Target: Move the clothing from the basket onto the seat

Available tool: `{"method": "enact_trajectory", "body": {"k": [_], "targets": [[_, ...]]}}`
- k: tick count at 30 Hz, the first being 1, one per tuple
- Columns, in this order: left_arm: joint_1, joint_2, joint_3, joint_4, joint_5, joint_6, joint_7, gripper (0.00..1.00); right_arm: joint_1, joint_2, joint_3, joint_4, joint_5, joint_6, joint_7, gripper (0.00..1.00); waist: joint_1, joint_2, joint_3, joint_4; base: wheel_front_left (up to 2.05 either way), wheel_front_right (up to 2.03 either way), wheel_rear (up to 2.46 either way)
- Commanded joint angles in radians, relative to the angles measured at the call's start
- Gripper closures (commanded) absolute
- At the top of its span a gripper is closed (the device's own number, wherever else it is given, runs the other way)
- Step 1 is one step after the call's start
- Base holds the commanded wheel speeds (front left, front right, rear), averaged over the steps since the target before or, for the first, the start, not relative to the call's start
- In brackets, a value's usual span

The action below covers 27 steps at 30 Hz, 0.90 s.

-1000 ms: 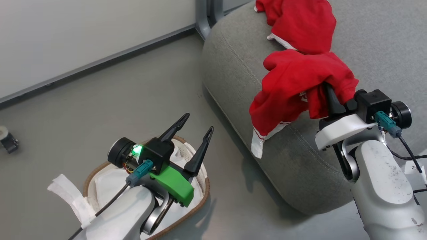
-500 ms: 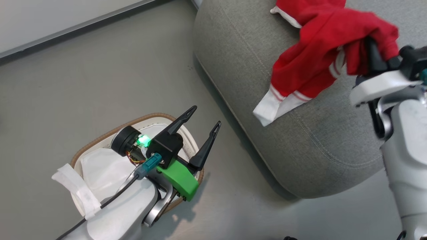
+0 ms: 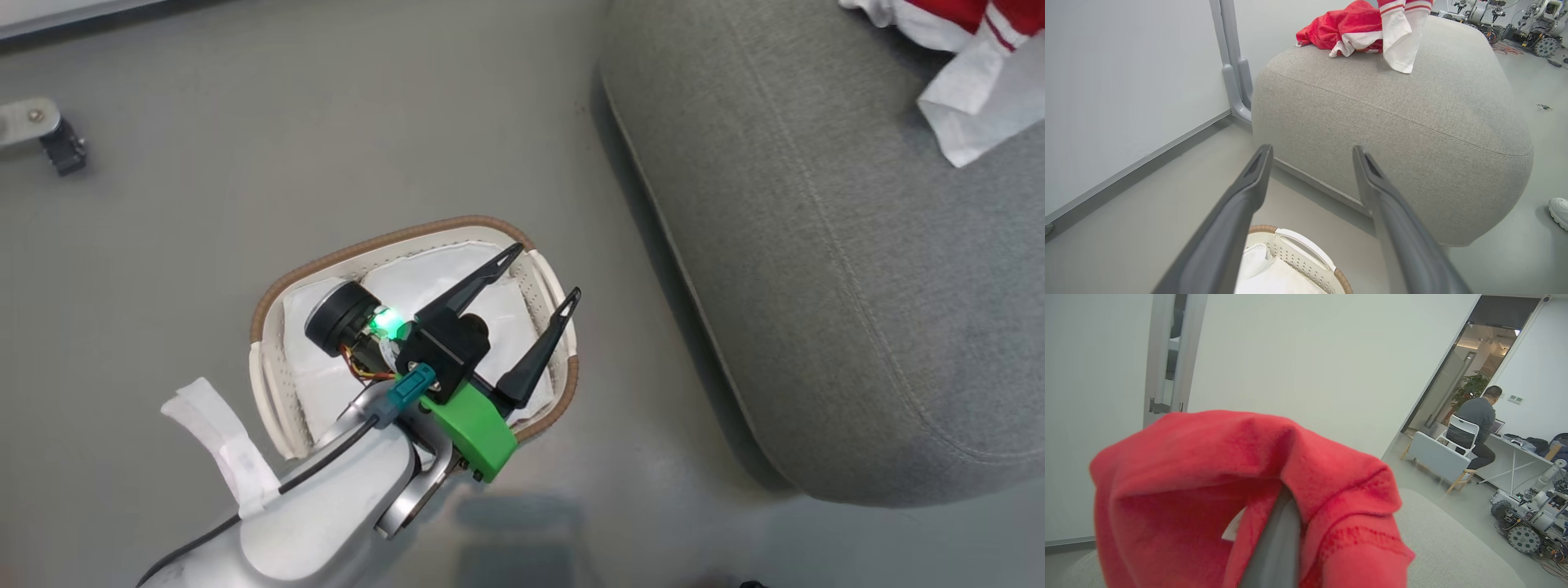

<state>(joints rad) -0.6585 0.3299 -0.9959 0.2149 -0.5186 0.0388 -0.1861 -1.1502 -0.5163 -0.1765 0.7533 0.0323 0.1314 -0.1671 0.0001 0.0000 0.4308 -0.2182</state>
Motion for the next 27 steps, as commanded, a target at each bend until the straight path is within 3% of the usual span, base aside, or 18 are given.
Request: {"method": "enact_trajectory", "body": {"k": [1,7,15,16,17,18,27], "targets": [[-0.022,-0.007,-0.002,0.006,0.008,-0.004,-0.005,0.00,-0.004,0.003,-0.007,0.030,-0.003,-0.001,-0.006,1.00,-0.0001,0.0000,0.078,0.093,0.00,0.00,0.00],[-0.043,-0.019,-0.010,0.015,0.018,-0.005,-0.012,0.00,0.031,0.017,-0.066,0.133,-0.044,-0.001,-0.027,1.00,-0.0001,0.0000,0.135,0.132,0.00,0.00,0.00],[-0.056,-0.006,-0.004,0.028,0.018,0.002,-0.019,0.00,0.051,0.064,-0.106,0.250,-0.126,-0.001,-0.043,1.00,-0.0001,0.0000,0.169,0.119,0.00,0.00,0.00],[-0.055,-0.004,-0.003,0.030,0.015,0.003,-0.021,0.00,0.049,0.068,-0.112,0.259,-0.133,-0.001,-0.052,0.87,-0.0001,0.0000,0.170,0.114,0.00,0.00,0.00],[-0.053,-0.001,-0.001,0.032,0.012,0.004,-0.022,0.00,0.050,0.071,-0.116,0.266,-0.139,-0.001,-0.056,0.65,-0.0001,0.0000,0.170,0.108,0.00,0.00,0.00],[-0.052,0.001,0.001,0.034,0.010,0.004,-0.023,0.00,0.054,0.073,-0.122,0.270,-0.148,-0.001,-0.065,0.00,-0.0001,0.0000,0.169,0.102,0.00,0.00,0.00],[-0.053,0.025,0.028,0.034,-0.002,0.021,-0.040,0.00,0.135,0.152,-0.148,0.245,-0.187,-0.001,-0.097,0.00,-0.0001,0.0000,0.139,0.044,0.00,0.00,0.00]]}}
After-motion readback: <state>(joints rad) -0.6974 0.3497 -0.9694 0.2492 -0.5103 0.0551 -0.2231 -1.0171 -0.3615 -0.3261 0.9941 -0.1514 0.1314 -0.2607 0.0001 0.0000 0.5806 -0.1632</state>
